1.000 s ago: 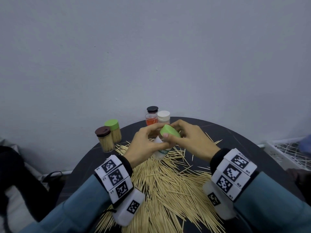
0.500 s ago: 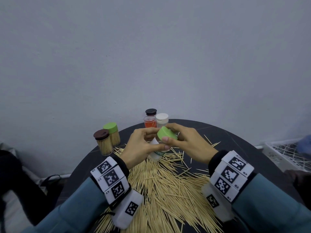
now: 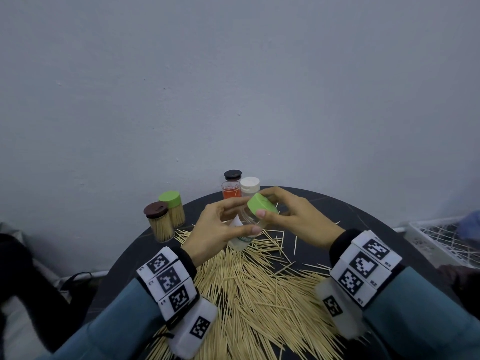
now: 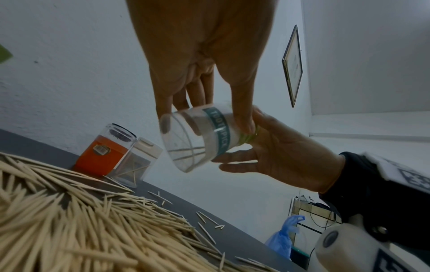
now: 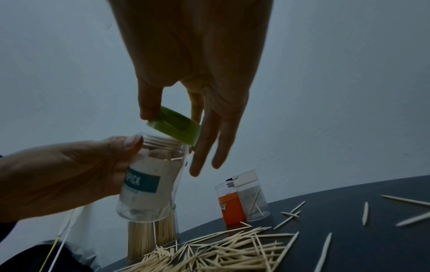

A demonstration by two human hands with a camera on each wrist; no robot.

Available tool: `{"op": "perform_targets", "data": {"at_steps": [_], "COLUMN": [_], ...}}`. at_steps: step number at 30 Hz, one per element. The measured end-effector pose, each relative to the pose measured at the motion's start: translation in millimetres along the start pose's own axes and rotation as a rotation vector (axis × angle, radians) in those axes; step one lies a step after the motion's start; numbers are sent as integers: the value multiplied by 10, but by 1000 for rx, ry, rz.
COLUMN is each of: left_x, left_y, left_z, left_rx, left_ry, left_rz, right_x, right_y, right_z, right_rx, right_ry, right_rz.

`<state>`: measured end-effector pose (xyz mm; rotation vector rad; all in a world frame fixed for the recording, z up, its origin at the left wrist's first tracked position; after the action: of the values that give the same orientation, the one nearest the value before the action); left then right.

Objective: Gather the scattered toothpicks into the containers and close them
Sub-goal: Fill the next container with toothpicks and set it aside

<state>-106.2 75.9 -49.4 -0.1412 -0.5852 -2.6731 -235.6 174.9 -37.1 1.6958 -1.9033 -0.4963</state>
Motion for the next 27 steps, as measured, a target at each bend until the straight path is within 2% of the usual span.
{"op": "perform_targets", "data": {"at_steps": [5, 11, 18, 27], "left_x": [-15, -10, -11, 18], "left_y": [-20, -238, -583, -891], "left_z": [30, 176, 241, 323], "left_rx": [9, 69, 109, 140], "left_ry": [6, 5, 35, 45], "left_rz": [-3, -132, -314, -396], "right_x": [-79, -392, -802, -1107], "right_y": [102, 346, 554, 662], "right_z": [69, 271, 567, 773], "right_rx": [-37, -210, -562, -702], "right_ry": [-95, -306, -597, -790], "right_rz": [50, 9, -208, -321]}}
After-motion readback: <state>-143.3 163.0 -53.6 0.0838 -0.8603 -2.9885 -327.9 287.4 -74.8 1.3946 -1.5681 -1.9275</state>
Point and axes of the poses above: each hand's wrist, its own x-axis towards the middle knuckle, its own y-axis out of the back of the hand, z = x × y, the point moved 4 cm from there along x, towards the middle knuckle, and after that the axes turned 14 degrees about -z, right-handed, at the moved point
